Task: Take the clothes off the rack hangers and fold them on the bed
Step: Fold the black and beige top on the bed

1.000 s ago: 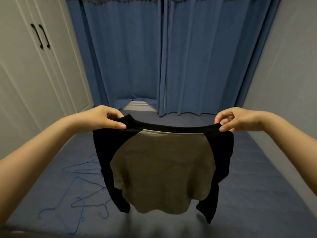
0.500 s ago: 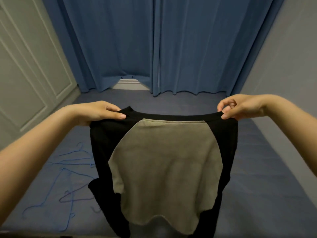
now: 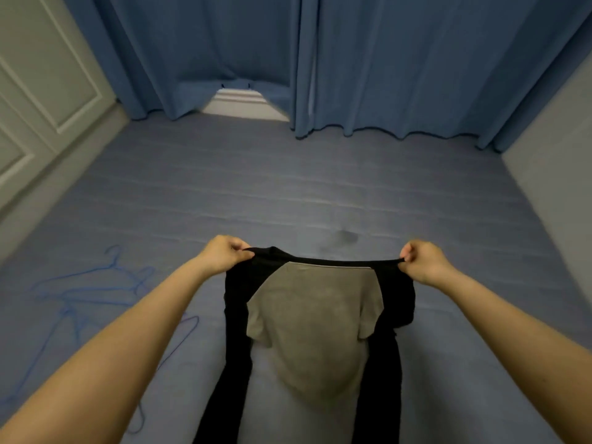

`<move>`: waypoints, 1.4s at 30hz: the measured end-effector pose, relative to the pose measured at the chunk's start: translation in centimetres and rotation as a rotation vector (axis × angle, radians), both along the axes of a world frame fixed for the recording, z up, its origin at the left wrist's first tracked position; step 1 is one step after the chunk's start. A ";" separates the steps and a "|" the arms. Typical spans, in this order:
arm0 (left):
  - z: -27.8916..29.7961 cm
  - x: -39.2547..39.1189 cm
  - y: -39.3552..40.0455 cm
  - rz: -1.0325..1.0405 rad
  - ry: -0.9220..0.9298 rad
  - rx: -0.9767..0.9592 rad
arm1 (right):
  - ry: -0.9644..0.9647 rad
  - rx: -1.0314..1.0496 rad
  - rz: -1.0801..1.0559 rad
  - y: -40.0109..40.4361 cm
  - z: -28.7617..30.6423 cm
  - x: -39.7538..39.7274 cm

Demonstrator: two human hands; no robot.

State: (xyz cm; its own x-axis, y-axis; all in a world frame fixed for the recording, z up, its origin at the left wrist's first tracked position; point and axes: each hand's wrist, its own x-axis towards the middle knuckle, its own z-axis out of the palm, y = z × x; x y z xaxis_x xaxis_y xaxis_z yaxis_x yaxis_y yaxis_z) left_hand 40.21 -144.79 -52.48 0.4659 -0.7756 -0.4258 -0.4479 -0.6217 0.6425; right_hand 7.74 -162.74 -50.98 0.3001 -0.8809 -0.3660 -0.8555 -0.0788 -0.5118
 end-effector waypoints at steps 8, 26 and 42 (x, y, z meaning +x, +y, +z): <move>-13.2 2.2 -9.3 0.141 -0.228 -0.148 | -0.121 -0.263 -0.159 -7.2 -13.4 3.2; -27.5 -1.1 -17.3 0.130 0.173 -0.459 | -0.413 -0.193 -0.274 -12.3 -26.6 5.7; -38.9 -6.8 3.8 -0.040 -0.112 -0.272 | 0.033 0.010 0.017 10.3 -37.0 -4.8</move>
